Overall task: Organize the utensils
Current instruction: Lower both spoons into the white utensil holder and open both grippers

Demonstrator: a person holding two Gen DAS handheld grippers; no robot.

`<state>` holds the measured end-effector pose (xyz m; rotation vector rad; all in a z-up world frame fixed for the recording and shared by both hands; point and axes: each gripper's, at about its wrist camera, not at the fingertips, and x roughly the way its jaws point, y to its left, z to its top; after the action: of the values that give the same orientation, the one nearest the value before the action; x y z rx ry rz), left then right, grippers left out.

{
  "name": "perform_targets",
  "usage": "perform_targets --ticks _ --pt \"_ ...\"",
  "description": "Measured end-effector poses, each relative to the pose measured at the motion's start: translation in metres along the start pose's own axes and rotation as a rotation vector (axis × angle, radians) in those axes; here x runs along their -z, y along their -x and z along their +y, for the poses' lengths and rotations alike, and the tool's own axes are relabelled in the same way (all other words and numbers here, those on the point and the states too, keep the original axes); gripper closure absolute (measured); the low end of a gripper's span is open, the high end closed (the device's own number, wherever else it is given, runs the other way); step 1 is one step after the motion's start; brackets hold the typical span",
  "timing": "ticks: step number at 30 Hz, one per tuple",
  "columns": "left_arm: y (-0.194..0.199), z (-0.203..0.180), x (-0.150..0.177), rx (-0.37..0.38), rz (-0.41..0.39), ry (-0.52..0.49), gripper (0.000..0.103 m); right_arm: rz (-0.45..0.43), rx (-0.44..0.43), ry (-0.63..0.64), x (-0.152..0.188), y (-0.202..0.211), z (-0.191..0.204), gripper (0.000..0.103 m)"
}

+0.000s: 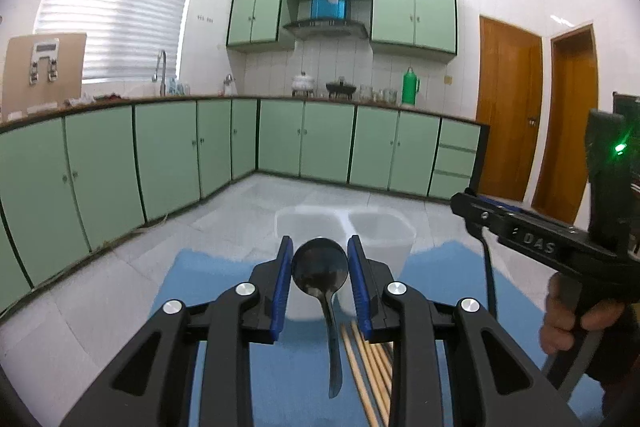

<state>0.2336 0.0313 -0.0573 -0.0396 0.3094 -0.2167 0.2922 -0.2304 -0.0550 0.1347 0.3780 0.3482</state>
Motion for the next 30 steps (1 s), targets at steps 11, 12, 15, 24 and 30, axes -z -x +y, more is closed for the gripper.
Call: perform_targets --ticks 11,12,15,24,30 --pt "-0.016 0.009 -0.091 0.039 -0.193 0.022 0.076 -0.164 -0.013 -0.024 -0.068 -0.040 -0.015 0.070" --pt "-0.022 0.010 -0.095 0.039 -0.203 0.023 0.076 -0.173 0.002 -0.017 -0.074 -0.049 -0.016 0.070" --pt "-0.046 0.011 -0.101 0.030 -0.216 0.010 0.076 -0.182 0.034 -0.004 -0.080 -0.071 -0.019 0.070" --pt "-0.124 0.019 -0.067 0.017 -0.059 0.031 0.076 -0.092 0.104 0.012 -0.049 -0.126 -0.028 0.070" --pt "-0.140 0.022 -0.047 0.007 0.028 0.038 0.074 -0.027 0.087 -0.001 -0.031 -0.129 -0.029 0.068"
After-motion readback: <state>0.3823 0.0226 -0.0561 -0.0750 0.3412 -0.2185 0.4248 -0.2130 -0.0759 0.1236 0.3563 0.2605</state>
